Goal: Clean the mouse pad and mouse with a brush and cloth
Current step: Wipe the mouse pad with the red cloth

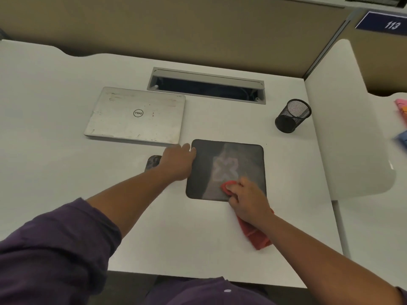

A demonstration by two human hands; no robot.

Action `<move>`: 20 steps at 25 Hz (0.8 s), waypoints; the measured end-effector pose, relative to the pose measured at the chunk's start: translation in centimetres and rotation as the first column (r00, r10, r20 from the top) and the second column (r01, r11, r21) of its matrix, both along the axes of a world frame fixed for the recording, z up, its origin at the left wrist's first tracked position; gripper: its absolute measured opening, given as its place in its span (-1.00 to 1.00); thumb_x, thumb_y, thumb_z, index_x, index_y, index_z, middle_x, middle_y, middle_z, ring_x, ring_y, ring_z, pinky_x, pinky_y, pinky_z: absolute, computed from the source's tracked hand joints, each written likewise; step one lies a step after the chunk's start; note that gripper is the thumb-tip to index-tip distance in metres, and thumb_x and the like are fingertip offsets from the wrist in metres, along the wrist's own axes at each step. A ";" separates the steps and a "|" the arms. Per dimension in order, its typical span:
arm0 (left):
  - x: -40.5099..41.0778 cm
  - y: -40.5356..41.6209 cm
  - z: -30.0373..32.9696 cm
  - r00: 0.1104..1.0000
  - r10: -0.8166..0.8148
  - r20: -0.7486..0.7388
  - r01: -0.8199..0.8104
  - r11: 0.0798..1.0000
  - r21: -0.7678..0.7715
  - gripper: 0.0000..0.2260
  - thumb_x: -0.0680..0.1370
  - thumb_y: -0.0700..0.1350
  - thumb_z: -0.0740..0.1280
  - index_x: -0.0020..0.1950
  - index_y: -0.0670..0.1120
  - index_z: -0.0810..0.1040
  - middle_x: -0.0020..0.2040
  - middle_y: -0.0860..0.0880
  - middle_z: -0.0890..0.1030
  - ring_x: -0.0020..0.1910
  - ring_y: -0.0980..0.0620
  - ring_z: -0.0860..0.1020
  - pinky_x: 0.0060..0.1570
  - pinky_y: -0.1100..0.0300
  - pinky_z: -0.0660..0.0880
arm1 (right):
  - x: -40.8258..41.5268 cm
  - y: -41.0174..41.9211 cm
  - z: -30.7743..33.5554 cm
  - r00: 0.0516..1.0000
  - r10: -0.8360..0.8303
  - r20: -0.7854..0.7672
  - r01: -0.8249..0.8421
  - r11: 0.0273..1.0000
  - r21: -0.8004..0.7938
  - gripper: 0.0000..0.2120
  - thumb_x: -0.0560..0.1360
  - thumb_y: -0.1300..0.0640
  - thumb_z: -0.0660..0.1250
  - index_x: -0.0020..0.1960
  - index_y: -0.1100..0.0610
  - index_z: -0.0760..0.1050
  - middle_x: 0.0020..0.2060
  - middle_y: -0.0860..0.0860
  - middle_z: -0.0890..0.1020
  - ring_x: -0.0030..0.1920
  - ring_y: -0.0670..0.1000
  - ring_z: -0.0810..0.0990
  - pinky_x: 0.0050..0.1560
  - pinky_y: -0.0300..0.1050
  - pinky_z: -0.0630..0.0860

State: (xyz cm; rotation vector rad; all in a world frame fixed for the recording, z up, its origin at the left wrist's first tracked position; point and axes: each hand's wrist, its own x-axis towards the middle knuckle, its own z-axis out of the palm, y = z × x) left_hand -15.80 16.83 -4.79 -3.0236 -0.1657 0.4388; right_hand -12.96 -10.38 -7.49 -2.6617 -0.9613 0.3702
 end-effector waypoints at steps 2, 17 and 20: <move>-0.9 -2.5 0.4 0.992 0.025 0.120 -0.009 0.992 -0.126 -0.78 0.59 -0.08 0.19 0.19 -0.05 0.53 0.05 -0.06 0.54 0.00 -0.13 0.55 -0.19 0.06 0.37 | 1.3 -2.1 0.8 0.989 -0.141 -0.050 0.144 0.988 0.055 -0.60 0.42 0.02 0.23 0.24 -0.09 0.55 -0.03 -0.07 0.45 -0.03 0.04 0.50 -0.08 -0.10 0.50; 1.0 -23.1 3.9 0.859 0.191 -0.475 -0.416 -0.282 -0.865 -0.59 0.57 -0.08 0.46 0.39 0.01 0.45 0.10 0.03 0.71 0.09 0.06 0.68 -0.02 0.23 0.60 | 4.5 -10.2 5.2 0.640 -0.355 -0.682 0.757 0.442 0.481 -0.53 0.42 -0.09 0.33 0.34 -0.20 0.44 0.14 -0.09 0.54 0.12 -0.06 0.58 0.15 -0.01 0.56; 2.2 -24.8 3.7 0.820 0.255 -0.512 -0.413 -0.354 -0.839 -0.70 0.64 -0.23 0.35 0.36 -0.09 0.46 0.05 -0.06 0.72 0.02 -0.03 0.70 -0.05 0.09 0.64 | 4.8 -12.8 5.4 0.579 -0.399 -0.711 0.801 0.439 0.406 -0.31 0.40 -0.18 0.41 0.46 -0.25 0.23 0.21 -0.15 0.41 0.10 -0.13 0.54 0.02 -0.12 0.52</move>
